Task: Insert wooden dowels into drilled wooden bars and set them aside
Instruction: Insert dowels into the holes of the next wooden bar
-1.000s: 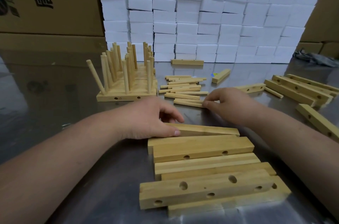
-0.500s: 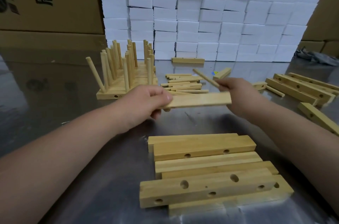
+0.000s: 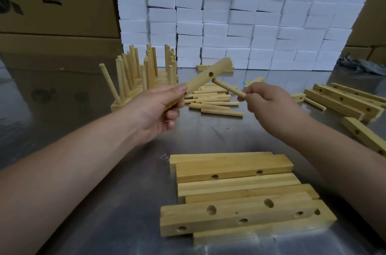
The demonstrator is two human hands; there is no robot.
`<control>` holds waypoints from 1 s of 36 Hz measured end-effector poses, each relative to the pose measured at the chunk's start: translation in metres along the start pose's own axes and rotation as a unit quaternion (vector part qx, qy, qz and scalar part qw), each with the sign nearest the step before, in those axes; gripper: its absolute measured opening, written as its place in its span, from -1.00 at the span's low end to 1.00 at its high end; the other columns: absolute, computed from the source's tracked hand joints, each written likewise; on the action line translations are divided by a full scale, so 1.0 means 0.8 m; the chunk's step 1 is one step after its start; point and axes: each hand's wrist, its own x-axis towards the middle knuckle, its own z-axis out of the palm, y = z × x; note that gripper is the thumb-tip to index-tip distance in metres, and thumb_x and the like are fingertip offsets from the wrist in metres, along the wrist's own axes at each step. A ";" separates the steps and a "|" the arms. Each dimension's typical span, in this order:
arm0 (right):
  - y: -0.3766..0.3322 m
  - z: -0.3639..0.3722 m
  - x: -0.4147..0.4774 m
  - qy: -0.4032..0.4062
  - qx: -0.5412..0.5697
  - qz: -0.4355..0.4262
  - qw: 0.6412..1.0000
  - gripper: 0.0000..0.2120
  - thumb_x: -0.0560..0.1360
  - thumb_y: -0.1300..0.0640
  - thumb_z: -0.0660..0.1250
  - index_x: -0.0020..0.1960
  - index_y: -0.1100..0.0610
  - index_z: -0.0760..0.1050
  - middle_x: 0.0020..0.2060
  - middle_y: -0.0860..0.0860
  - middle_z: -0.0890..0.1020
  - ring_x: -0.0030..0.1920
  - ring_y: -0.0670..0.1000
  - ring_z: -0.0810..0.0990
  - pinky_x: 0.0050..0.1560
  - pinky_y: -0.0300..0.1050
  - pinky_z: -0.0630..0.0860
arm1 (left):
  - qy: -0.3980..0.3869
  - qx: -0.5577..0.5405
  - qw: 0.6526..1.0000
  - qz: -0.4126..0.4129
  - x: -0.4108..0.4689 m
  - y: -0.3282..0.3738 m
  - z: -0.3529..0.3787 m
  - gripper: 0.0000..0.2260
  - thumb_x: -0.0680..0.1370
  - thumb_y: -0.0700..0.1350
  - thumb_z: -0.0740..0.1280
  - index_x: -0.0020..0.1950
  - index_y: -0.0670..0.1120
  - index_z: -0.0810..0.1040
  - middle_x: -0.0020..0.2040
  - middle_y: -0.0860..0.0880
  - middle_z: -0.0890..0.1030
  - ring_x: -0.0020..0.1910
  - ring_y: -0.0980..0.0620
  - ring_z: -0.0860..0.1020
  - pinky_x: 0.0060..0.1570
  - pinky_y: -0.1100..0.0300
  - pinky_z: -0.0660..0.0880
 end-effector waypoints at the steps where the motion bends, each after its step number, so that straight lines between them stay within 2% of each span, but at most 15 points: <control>1: 0.000 0.000 -0.001 0.003 0.004 -0.003 1.000 -0.74 0.53 0.16 0.10 -0.22 -0.02 0.50 -0.50 -0.10 0.39 -0.59 -0.18 0.32 -0.51 -0.23 0.20 | 0.001 0.008 1.000 0.002 0.000 -0.002 0.002 -0.87 0.46 -0.04 0.33 -0.04 -0.06 0.53 -0.43 0.05 0.48 -0.56 0.17 0.32 -0.55 0.37 0.30; 4: 0.001 -0.001 -0.001 0.008 0.007 -0.020 1.000 -0.77 0.55 0.09 0.14 -0.20 0.01 0.52 -0.59 -0.13 0.42 -0.60 -0.21 0.33 -0.59 -0.34 0.21 | -0.002 0.025 1.000 0.011 0.000 -0.003 0.001 -0.89 0.53 -0.07 0.27 -0.03 -0.06 0.54 -0.42 0.05 0.53 -0.52 0.15 0.36 -0.51 0.33 0.34; 9: 0.000 0.002 -0.004 0.005 0.001 -0.043 0.999 -0.78 0.57 0.04 0.16 -0.18 0.03 0.51 -0.60 -0.23 0.43 -0.56 -0.24 0.38 -0.59 -0.40 0.25 | 0.009 0.081 0.997 0.017 -0.001 -0.005 0.005 -0.68 0.60 0.04 0.13 -0.04 -0.10 0.60 -0.29 0.03 0.64 -0.42 0.12 0.42 -0.36 0.24 0.39; 12: -0.001 0.002 -0.005 0.003 -0.006 -0.049 0.999 -0.78 0.57 0.05 0.16 -0.17 0.05 0.51 -0.58 -0.25 0.44 -0.55 -0.24 0.38 -0.58 -0.41 0.26 | 0.013 0.091 0.996 0.009 -0.001 -0.005 0.007 -0.62 0.62 0.06 0.08 -0.08 -0.11 0.61 -0.35 0.05 0.61 -0.44 0.13 0.41 -0.39 0.24 0.40; 16: -0.004 0.000 -0.007 0.021 0.000 -0.067 0.998 -0.76 0.58 0.07 0.15 -0.23 -0.07 0.47 -0.57 -0.28 0.46 -0.55 -0.25 0.39 -0.58 -0.38 0.22 | -0.015 0.096 0.995 0.004 -0.001 -0.004 0.007 -0.65 0.63 0.03 0.07 -0.05 -0.10 0.60 -0.38 0.02 0.52 -0.45 0.12 0.42 -0.40 0.24 0.42; 18: -0.006 -0.001 -0.008 0.030 0.007 -0.073 0.997 -0.75 0.58 0.08 0.15 -0.25 -0.11 0.45 -0.56 -0.29 0.46 -0.55 -0.27 0.39 -0.59 -0.41 0.20 | -0.031 0.104 0.994 0.006 -0.002 -0.006 0.007 -0.72 0.64 -0.02 0.07 0.02 0.01 0.58 -0.39 0.01 0.52 -0.45 0.11 0.43 -0.35 0.20 0.41; 21: -0.007 -0.001 -0.009 0.039 0.009 -0.068 0.997 -0.75 0.57 0.07 0.16 -0.24 -0.17 0.43 -0.56 -0.28 0.47 -0.54 -0.28 0.40 -0.58 -0.42 0.20 | -0.062 0.120 0.991 0.017 -0.003 -0.008 0.007 -0.70 0.64 -0.09 0.05 -0.02 0.14 0.56 -0.38 -0.02 0.52 -0.43 0.09 0.43 -0.31 0.17 0.42; 24: -0.007 -0.001 -0.009 0.036 0.002 -0.062 0.997 -0.74 0.58 0.05 0.15 -0.23 -0.21 0.42 -0.57 -0.27 0.46 -0.55 -0.26 0.39 -0.52 -0.33 0.19 | -0.086 0.131 0.988 0.019 -0.002 -0.008 0.007 -0.68 0.65 -0.12 0.01 0.03 0.12 0.55 -0.37 -0.03 0.51 -0.44 0.08 0.42 -0.36 0.17 0.40; 29: -0.006 -0.002 -0.008 0.046 -0.003 -0.050 0.998 -0.73 0.57 0.07 0.15 -0.26 -0.18 0.44 -0.60 -0.25 0.44 -0.57 -0.23 0.38 -0.45 -0.21 0.20 | -0.079 0.129 0.988 0.040 0.001 -0.005 0.000 -0.72 0.64 -0.08 0.05 0.15 0.15 0.52 -0.36 0.00 0.48 -0.46 0.11 0.39 -0.44 0.23 0.31; 32: -0.006 -0.002 -0.007 0.039 -0.015 -0.044 0.998 -0.71 0.57 0.07 0.15 -0.27 -0.20 0.42 -0.58 -0.26 0.45 -0.58 -0.21 0.37 -0.47 -0.22 0.21 | -0.087 0.138 0.985 0.052 0.000 -0.006 -0.002 -0.80 0.60 0.01 0.13 0.13 0.19 0.49 -0.35 0.03 0.49 -0.45 0.13 0.41 -0.43 0.25 0.36; 36: -0.007 -0.001 -0.009 0.034 -0.024 -0.048 0.998 -0.72 0.58 0.08 0.14 -0.24 -0.21 0.42 -0.57 -0.27 0.46 -0.57 -0.22 0.38 -0.47 -0.21 0.21 | -0.099 0.132 0.985 0.048 -0.001 -0.008 -0.002 -0.82 0.59 -0.04 0.16 0.10 0.19 0.49 -0.37 0.02 0.49 -0.44 0.12 0.44 -0.41 0.27 0.44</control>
